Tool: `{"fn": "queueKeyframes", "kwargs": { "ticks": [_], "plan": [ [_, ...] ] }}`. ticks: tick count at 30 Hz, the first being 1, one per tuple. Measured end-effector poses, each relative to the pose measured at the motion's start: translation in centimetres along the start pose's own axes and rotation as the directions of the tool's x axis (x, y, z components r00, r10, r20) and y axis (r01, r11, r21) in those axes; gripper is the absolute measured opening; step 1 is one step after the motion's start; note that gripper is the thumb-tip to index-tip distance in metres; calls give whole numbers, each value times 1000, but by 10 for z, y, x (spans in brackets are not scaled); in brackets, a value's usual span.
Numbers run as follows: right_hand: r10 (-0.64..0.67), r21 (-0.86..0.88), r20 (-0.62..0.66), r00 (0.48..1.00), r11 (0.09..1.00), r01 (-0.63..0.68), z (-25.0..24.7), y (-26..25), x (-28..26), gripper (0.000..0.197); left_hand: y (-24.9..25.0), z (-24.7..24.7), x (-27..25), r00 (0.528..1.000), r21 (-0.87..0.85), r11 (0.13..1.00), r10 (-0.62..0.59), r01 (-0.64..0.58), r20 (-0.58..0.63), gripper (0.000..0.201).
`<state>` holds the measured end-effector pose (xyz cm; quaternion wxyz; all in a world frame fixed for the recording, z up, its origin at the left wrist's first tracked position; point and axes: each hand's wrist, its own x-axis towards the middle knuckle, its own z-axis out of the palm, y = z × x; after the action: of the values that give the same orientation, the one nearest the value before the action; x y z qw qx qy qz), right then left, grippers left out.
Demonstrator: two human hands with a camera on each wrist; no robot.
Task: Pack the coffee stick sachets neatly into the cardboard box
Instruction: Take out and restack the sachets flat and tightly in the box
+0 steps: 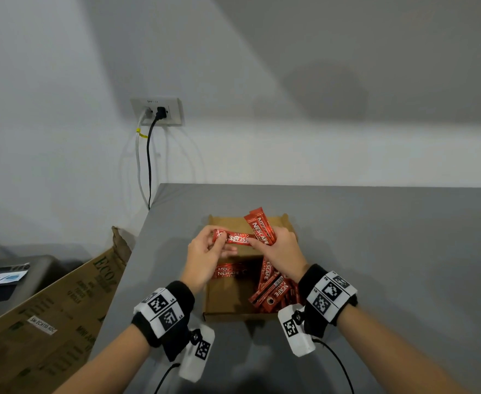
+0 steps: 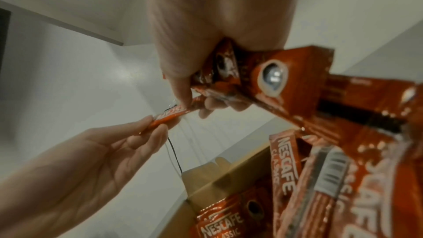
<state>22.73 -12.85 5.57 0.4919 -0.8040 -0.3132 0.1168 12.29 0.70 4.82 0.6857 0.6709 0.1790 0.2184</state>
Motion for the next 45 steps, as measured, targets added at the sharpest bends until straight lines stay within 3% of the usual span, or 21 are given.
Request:
{"fn": "queueKeyframes", "kwargs": {
  "ticks": [6,10,13,17,21,24,26,29,31,33,35,38,41,45],
  "plan": [
    [18,-22,-55,998,1000,-19,-3,-1,4,19,2,-8,1,1000,29,999,19,-19,5,11],
    [2,-3,-101,995,1000,-3,-6,-4,4,18,3,-16,4,994,278,959,19,-48,105,8],
    [-105,-93,17,994,990,106,-3,-14,2,21,2,-12,8,985,424,902,13,-85,171,8],
    [-122,-73,10,993,990,122,4,-20,1,21,5,-7,10,974,442,895,-43,-61,221,12],
    [-99,21,29,995,995,99,1,-15,-6,19,8,-12,9,995,263,965,-24,-2,98,6],
    [-56,-72,118,992,995,64,4,-7,-10,27,6,-16,7,992,137,989,-74,59,100,6],
    [-35,-125,140,990,991,53,7,-5,-8,27,-1,-19,5,990,177,982,-87,66,115,5],
    [10,-240,232,973,970,48,10,-7,-2,21,-10,-29,5,996,495,865,52,-80,70,14],
    [34,-337,296,954,939,72,13,-8,2,19,-10,-35,6,981,633,750,121,-189,151,24],
    [40,-381,331,943,920,95,17,-8,5,16,-9,-36,6,957,699,668,72,-255,280,19],
    [38,-384,353,935,917,108,19,-9,6,12,-10,-36,6,955,726,642,36,-247,293,11],
    [28,-381,291,956,920,89,15,-6,6,6,-17,-35,9,968,753,627,12,-201,249,5],
    [14,-326,172,985,944,44,5,-2,8,18,-27,-27,10,958,822,517,-10,-241,288,6],
    [7,-247,77,997,969,12,-11,-1,8,15,-35,-17,10,958,885,385,-9,-262,288,11]
  ]
}}
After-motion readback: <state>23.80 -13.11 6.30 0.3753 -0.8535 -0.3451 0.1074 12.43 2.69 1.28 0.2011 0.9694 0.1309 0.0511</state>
